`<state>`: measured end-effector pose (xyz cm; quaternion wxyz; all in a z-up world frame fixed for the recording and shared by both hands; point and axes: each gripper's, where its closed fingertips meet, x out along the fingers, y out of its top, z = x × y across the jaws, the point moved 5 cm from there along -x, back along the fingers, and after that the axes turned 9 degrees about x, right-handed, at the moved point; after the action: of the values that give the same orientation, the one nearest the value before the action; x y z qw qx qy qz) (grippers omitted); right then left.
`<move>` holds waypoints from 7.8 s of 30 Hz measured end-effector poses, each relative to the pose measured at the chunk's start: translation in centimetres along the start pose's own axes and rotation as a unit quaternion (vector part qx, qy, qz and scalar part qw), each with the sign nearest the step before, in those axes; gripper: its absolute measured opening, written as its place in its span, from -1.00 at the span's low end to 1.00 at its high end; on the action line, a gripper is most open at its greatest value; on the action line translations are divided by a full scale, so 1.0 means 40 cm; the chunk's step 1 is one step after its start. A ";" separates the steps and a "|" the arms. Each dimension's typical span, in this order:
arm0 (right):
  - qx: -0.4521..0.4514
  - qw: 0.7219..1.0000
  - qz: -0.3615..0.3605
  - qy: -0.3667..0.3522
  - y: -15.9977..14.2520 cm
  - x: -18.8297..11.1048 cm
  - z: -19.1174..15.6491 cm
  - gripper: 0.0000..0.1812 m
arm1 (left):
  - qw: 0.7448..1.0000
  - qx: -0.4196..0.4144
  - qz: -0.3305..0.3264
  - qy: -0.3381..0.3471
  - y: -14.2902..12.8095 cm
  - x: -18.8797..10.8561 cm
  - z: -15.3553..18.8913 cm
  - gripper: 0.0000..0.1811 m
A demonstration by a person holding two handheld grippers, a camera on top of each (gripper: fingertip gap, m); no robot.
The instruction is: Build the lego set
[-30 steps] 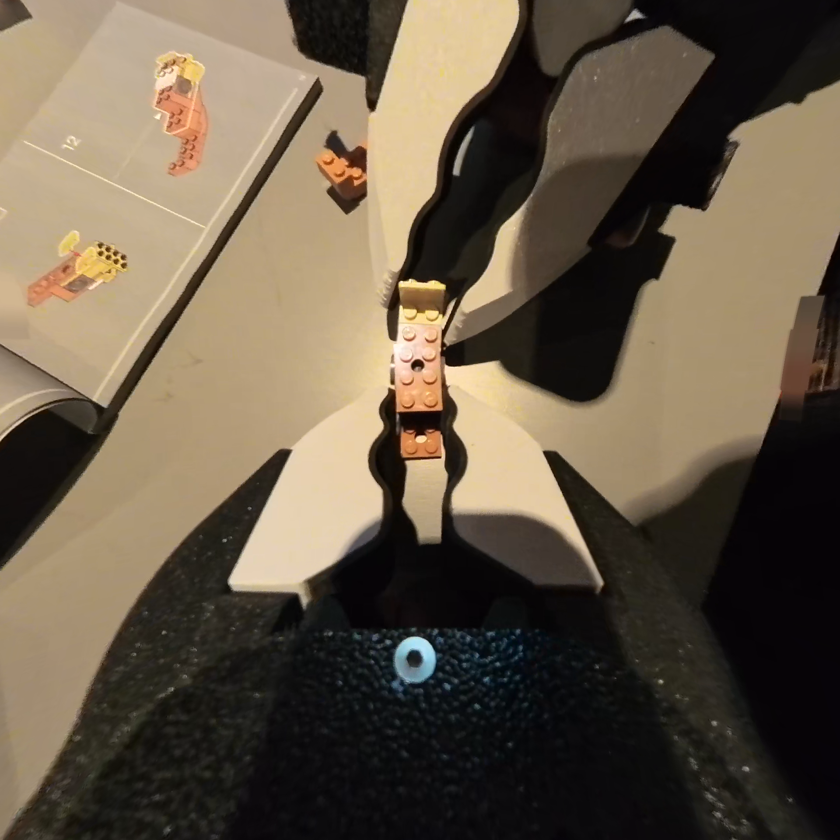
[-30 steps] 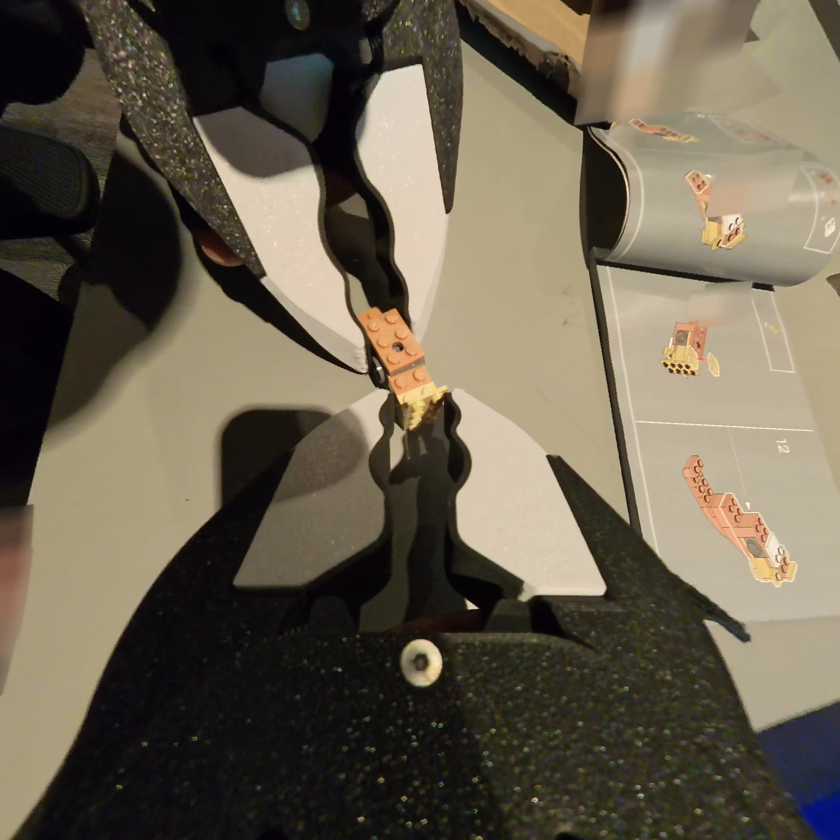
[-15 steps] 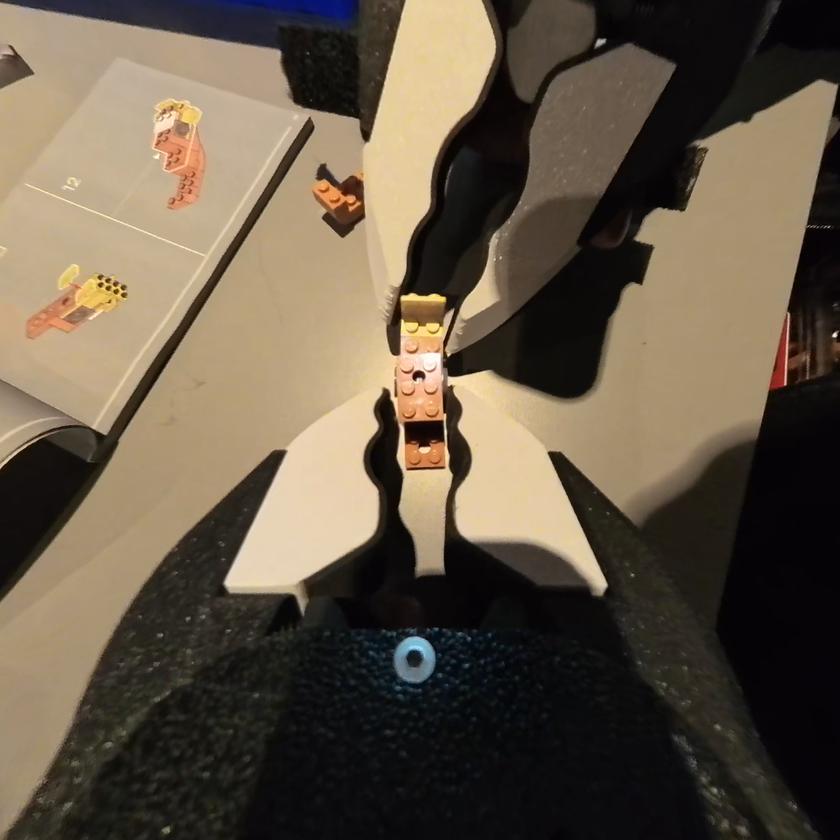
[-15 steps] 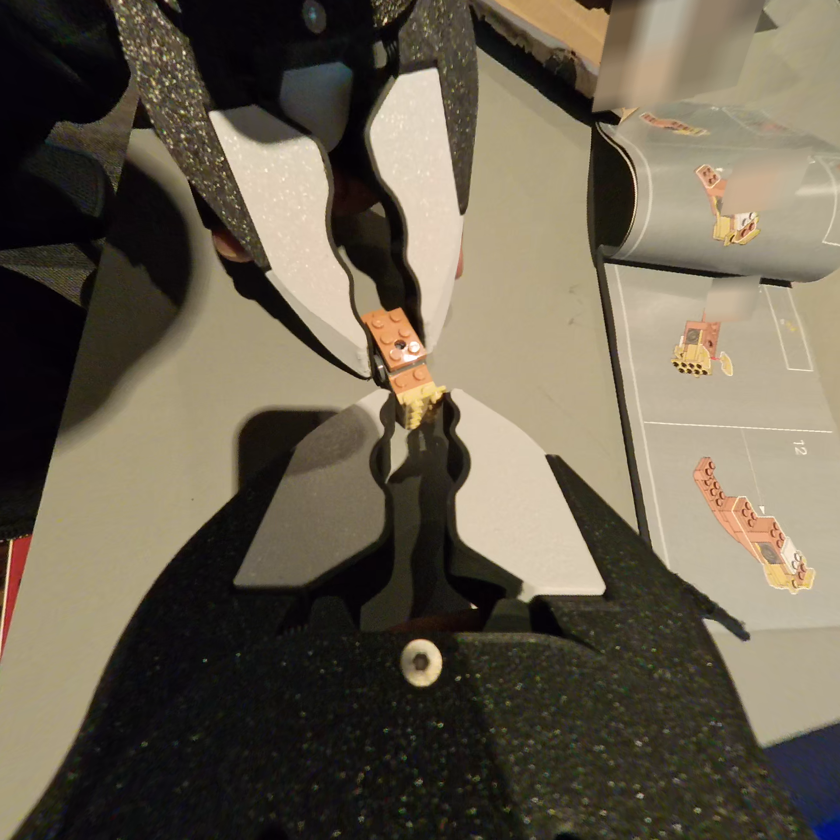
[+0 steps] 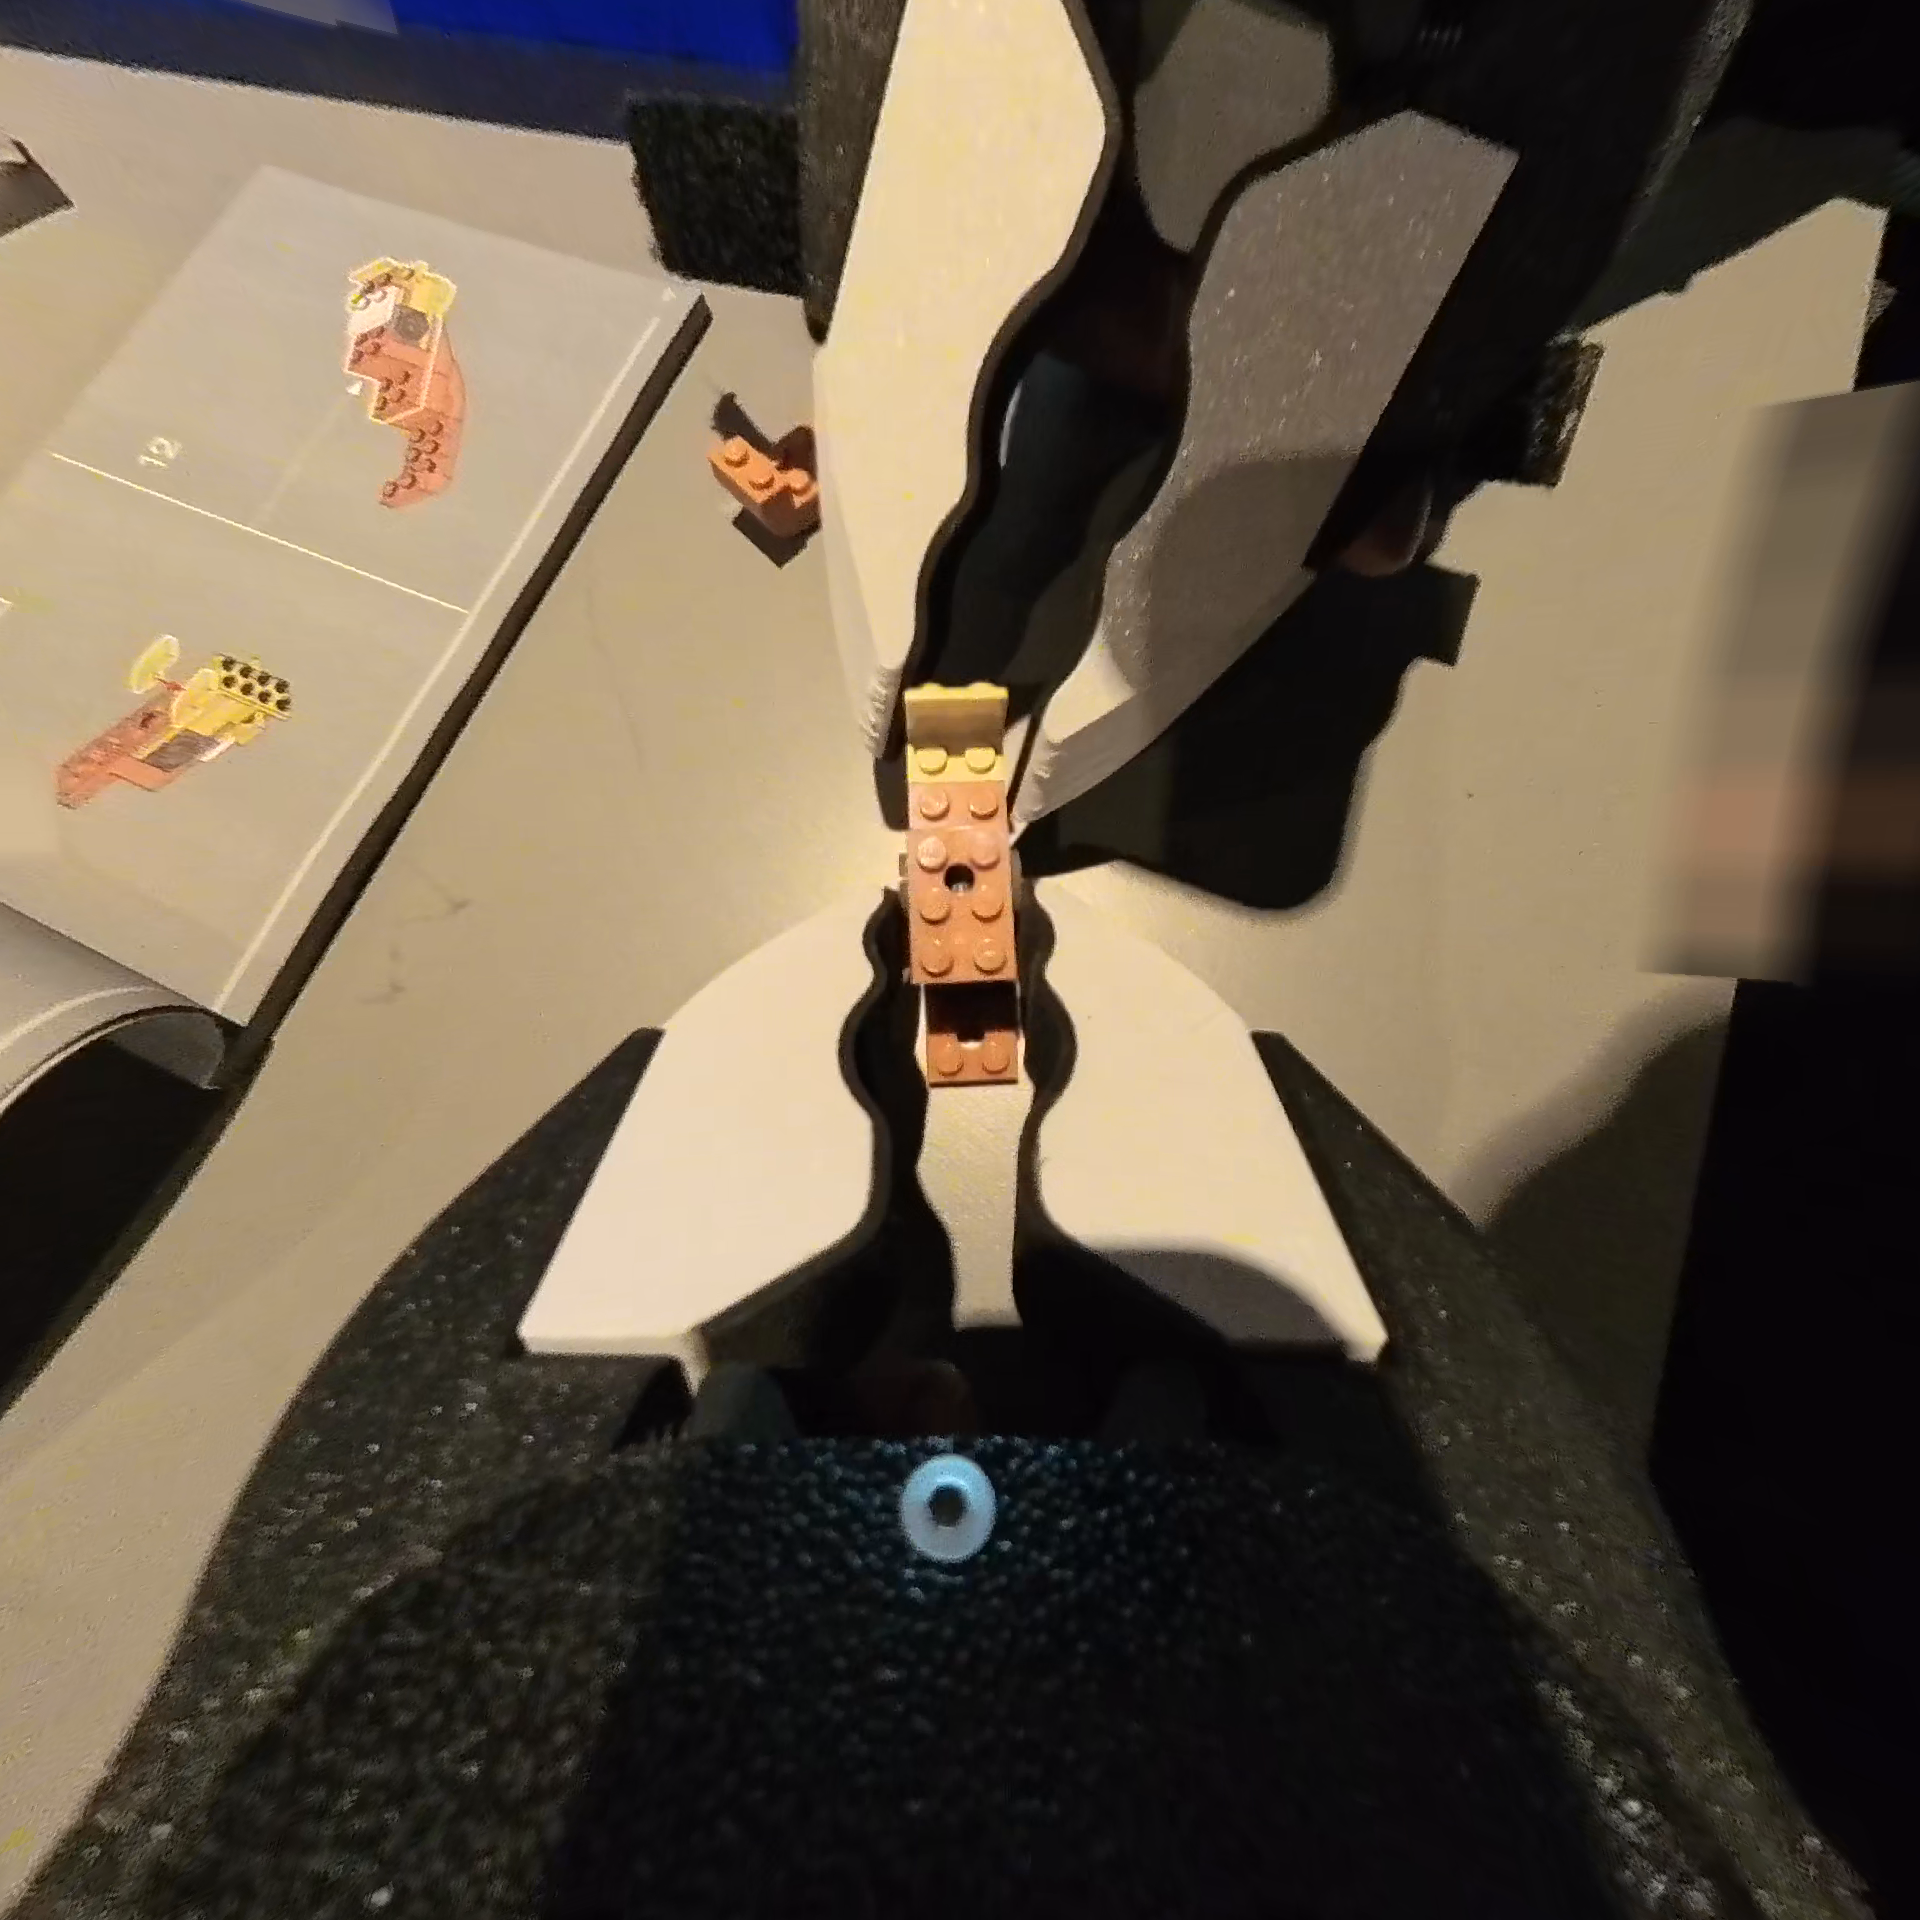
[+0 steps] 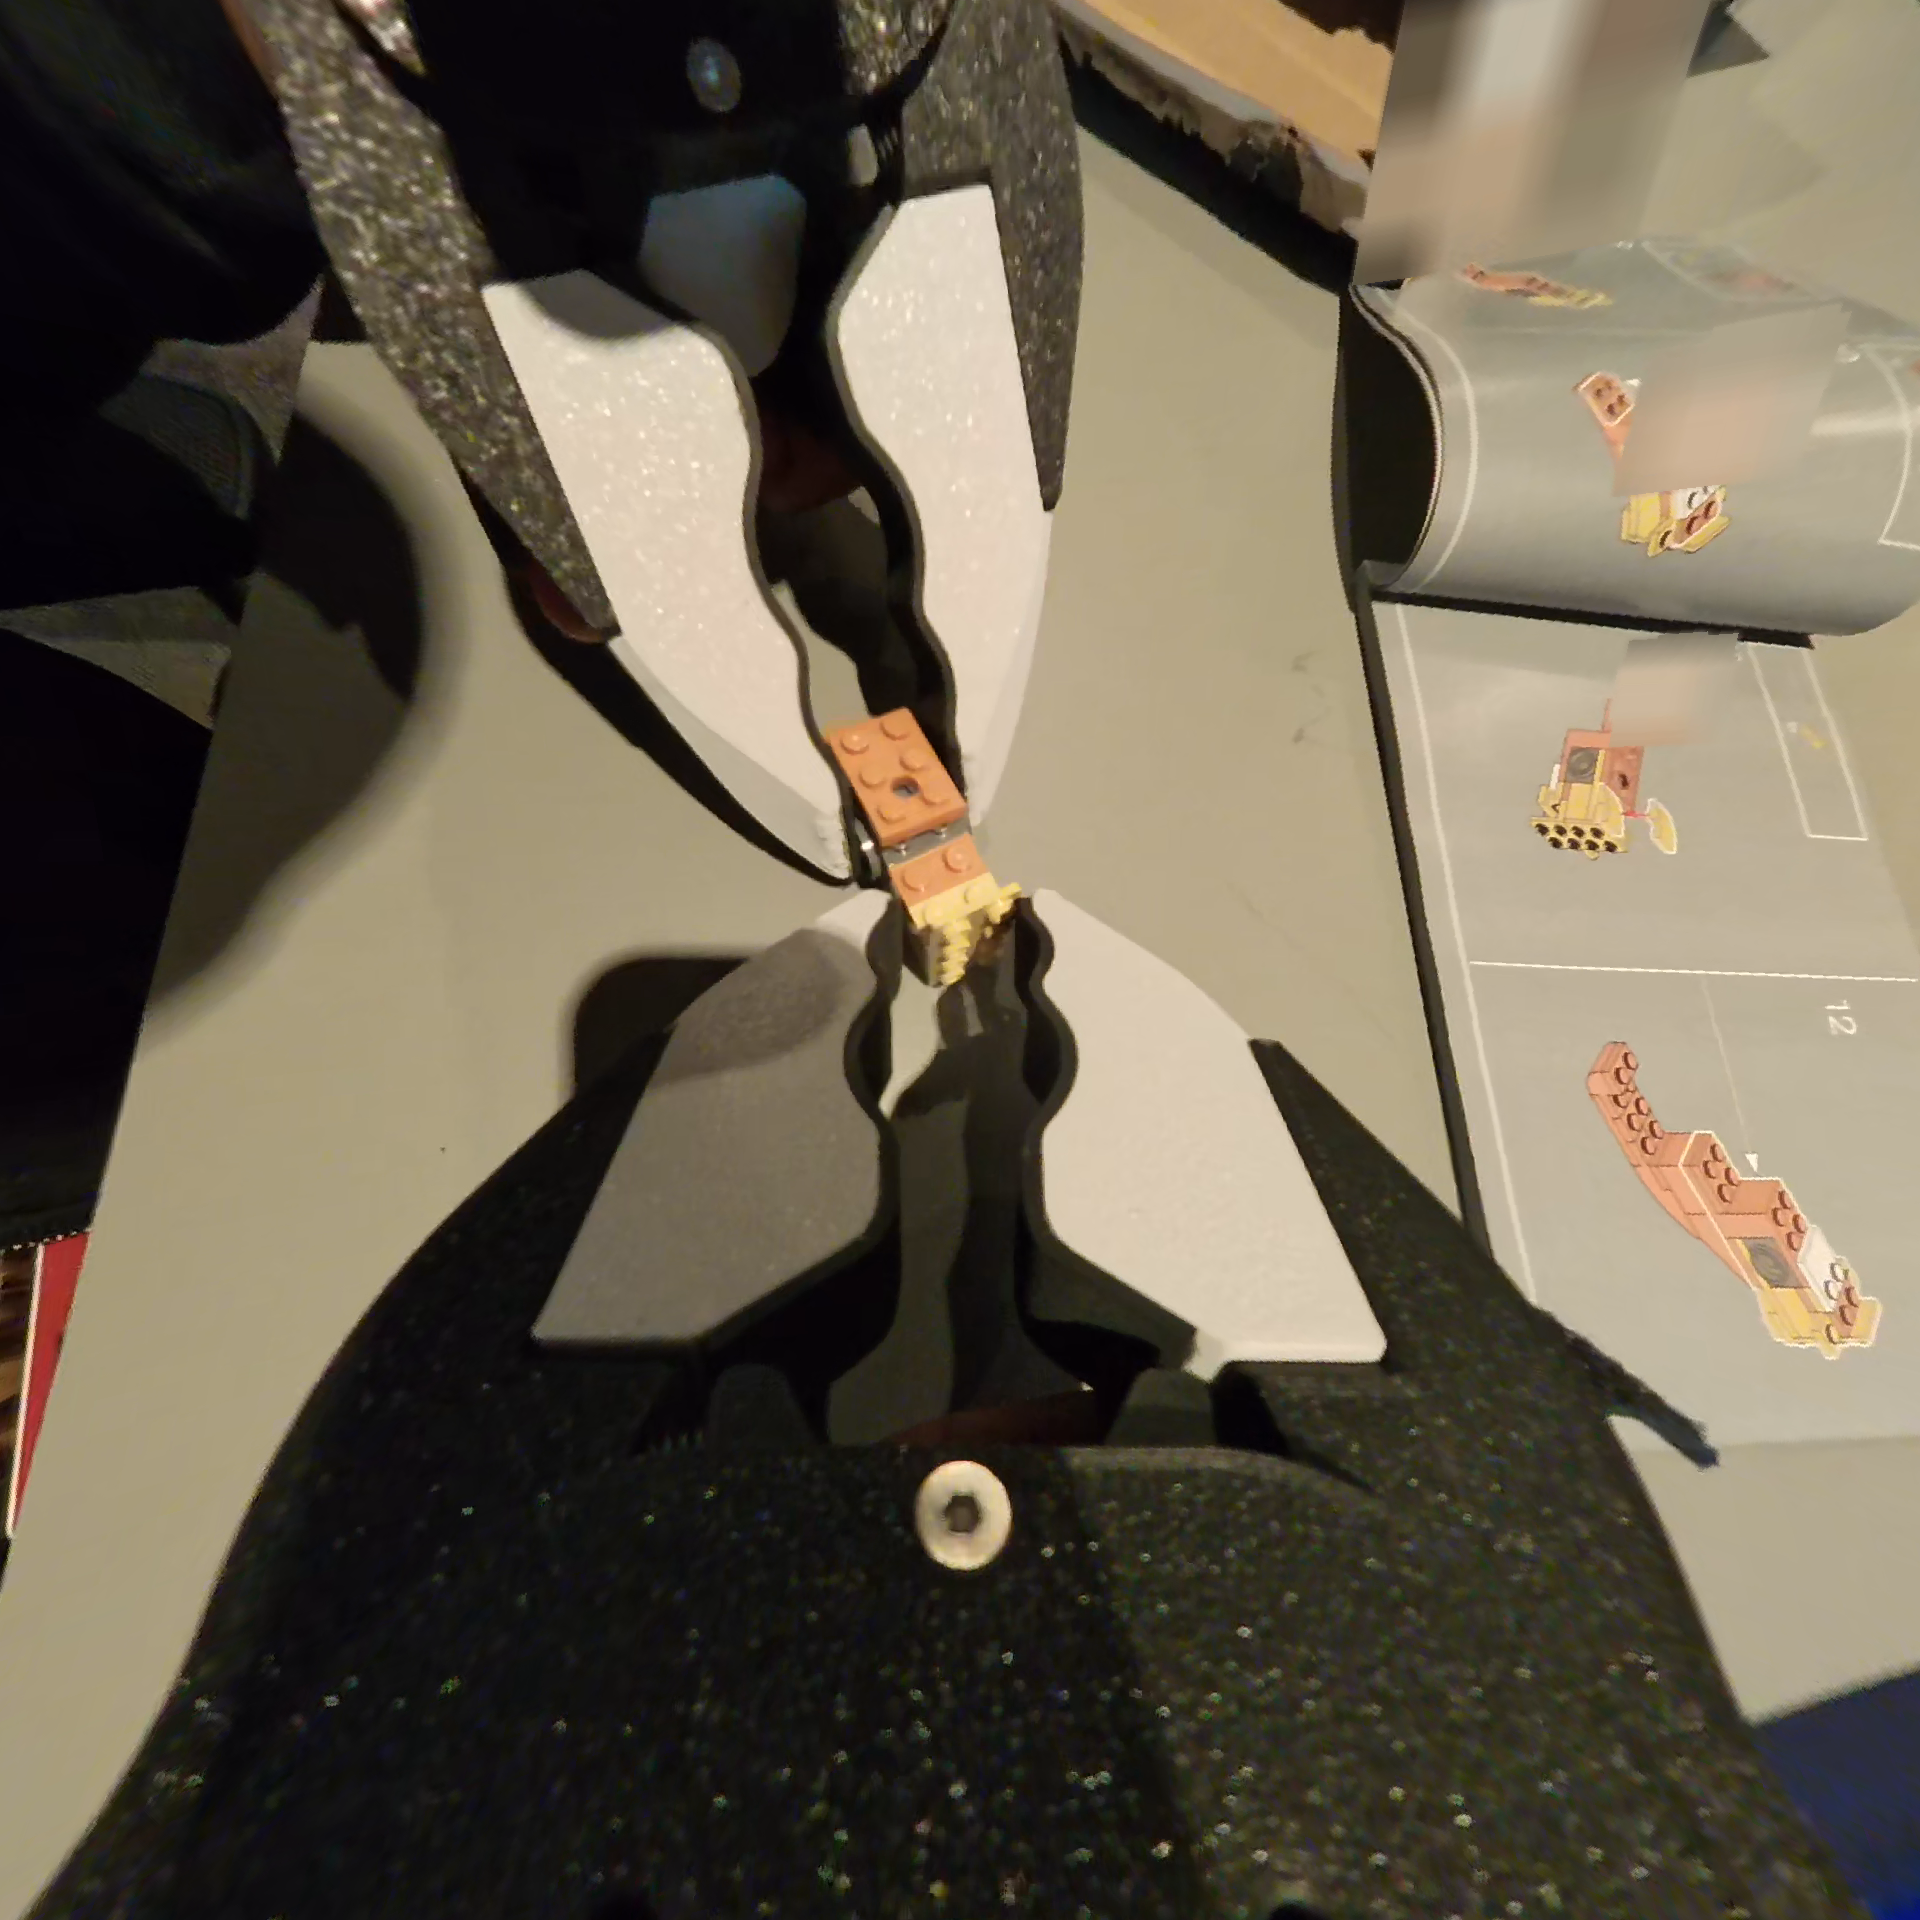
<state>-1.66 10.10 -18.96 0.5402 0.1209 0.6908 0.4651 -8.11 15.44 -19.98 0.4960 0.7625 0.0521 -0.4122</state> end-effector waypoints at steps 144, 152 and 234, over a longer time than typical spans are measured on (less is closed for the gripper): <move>0.119 0.990 0.001 0.075 0.163 -0.090 0.004 -0.81 | 0.779 0.459 -0.169 0.394 0.137 -0.095 0.006 -0.70; 0.129 0.989 0.026 0.066 0.163 -0.092 0.010 -0.81 | 0.790 0.428 -0.155 0.411 0.135 -0.087 0.003 -0.69; 0.275 0.892 0.189 0.303 0.107 -0.148 0.015 -0.82 | 0.892 0.337 0.180 0.242 0.154 -0.120 0.019 -0.69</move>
<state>-0.32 8.75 -11.89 0.1511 0.2462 0.8856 0.3637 -8.68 13.29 -12.44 0.2473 0.9562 -0.1098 -0.1117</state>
